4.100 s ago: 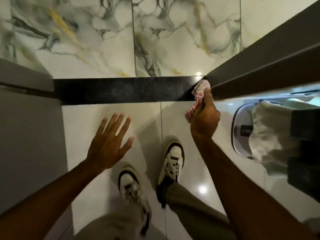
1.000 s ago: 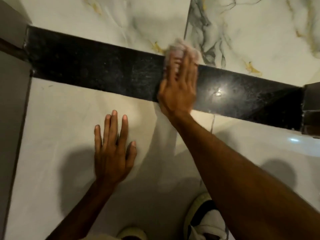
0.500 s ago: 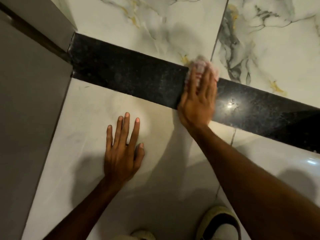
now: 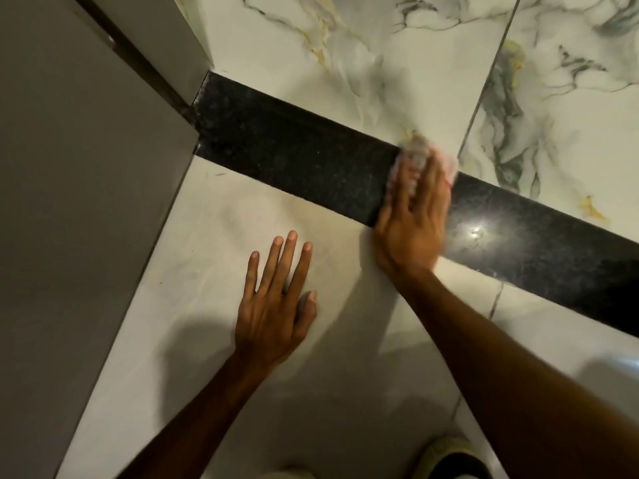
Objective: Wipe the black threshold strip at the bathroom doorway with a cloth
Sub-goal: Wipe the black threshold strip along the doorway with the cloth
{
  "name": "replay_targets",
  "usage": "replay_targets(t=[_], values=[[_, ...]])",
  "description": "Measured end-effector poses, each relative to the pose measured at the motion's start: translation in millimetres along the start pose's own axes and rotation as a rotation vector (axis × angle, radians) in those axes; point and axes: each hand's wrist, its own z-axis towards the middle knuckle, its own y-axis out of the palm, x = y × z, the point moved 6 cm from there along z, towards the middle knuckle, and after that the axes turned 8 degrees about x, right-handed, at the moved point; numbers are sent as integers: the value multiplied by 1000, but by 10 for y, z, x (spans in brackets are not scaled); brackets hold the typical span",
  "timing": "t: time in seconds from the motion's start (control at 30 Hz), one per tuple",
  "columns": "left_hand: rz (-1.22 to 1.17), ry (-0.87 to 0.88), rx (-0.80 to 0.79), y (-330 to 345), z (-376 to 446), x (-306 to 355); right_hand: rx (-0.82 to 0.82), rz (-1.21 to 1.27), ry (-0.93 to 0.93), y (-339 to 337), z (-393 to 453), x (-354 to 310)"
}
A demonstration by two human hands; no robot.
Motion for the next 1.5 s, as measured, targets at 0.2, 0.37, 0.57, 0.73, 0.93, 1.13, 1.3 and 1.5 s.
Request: replay_targets(t=[0.2, 0.37, 0.57, 0.73, 0.93, 1.13, 1.3, 1.5], values=[[-32, -9, 25, -78, -56, -268, -41, 43, -382, 340, 38, -873], [-23, -165, 62, -196, 2, -477, -117, -29, -366, 67, -299, -229], [-71, -179, 106, -117, 13, -531, 43, 11, -114, 356, 476, -1049], [-81, -238, 112, -149, -18, -555, -105, 37, -661, 551, 202, -1604], [-67, -241, 101, -155, 16, -523, -49, -63, -399, 306, 199, -855], [-103, -232, 133, -102, 19, -542, -15, 134, -381, 628, 715, -1891], [-118, -265, 95, -278, 66, -516, -34, 91, -624, 431, 18, -1515], [-83, -172, 18, -188, 119, -221, 69, -27, -264, 142, -70, -270]])
